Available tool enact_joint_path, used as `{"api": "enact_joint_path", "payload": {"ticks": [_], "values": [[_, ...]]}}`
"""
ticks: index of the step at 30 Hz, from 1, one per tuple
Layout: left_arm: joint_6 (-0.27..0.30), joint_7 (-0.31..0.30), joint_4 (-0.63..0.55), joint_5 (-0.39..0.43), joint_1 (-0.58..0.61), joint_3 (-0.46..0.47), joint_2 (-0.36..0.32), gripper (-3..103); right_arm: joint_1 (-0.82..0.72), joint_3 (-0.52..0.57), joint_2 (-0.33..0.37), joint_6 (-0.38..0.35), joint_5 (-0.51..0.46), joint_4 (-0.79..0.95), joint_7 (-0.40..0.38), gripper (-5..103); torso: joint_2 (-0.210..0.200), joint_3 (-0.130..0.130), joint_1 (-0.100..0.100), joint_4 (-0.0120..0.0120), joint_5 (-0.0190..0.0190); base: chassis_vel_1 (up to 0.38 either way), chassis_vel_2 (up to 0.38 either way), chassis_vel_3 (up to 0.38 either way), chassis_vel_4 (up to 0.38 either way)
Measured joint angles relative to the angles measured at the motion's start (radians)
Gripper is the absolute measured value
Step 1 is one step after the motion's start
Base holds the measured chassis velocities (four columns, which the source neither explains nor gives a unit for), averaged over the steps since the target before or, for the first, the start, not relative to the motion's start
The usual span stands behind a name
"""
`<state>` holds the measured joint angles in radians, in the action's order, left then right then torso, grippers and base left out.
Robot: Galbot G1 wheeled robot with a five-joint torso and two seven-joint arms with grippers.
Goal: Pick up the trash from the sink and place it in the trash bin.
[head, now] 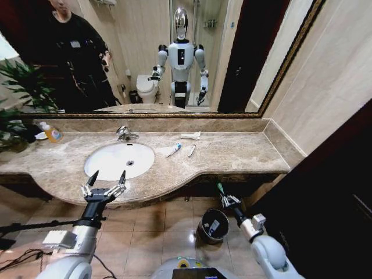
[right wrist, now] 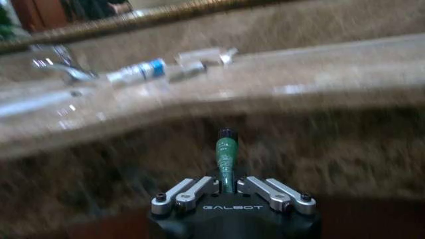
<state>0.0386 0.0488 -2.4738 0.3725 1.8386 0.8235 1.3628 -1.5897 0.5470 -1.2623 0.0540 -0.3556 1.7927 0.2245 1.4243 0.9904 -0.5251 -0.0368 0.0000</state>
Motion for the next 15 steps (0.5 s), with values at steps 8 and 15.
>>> {"api": "enact_joint_path", "payload": {"ticks": [8, 15], "values": [[0.0, 0.0, 0.0, 0.0, 0.0, 0.0, 0.0, 100, 0.072, -0.015, -0.037, 0.05, 0.072, -0.232, 0.015, 8, 0.0, 0.0, 0.0, 0.0, 0.0001, 0.0, 0.0, 0.0, 0.0], [0.0, 0.0, 0.0, 0.0, 0.0, 0.0, 0.0, 100, 0.16, -0.021, -0.074, 0.088, 0.114, -0.442, 0.015, 8, 0.0, 0.0, 0.0, 0.0, -0.0001, 0.0, 0.0, 0.0, 0.0]]}}
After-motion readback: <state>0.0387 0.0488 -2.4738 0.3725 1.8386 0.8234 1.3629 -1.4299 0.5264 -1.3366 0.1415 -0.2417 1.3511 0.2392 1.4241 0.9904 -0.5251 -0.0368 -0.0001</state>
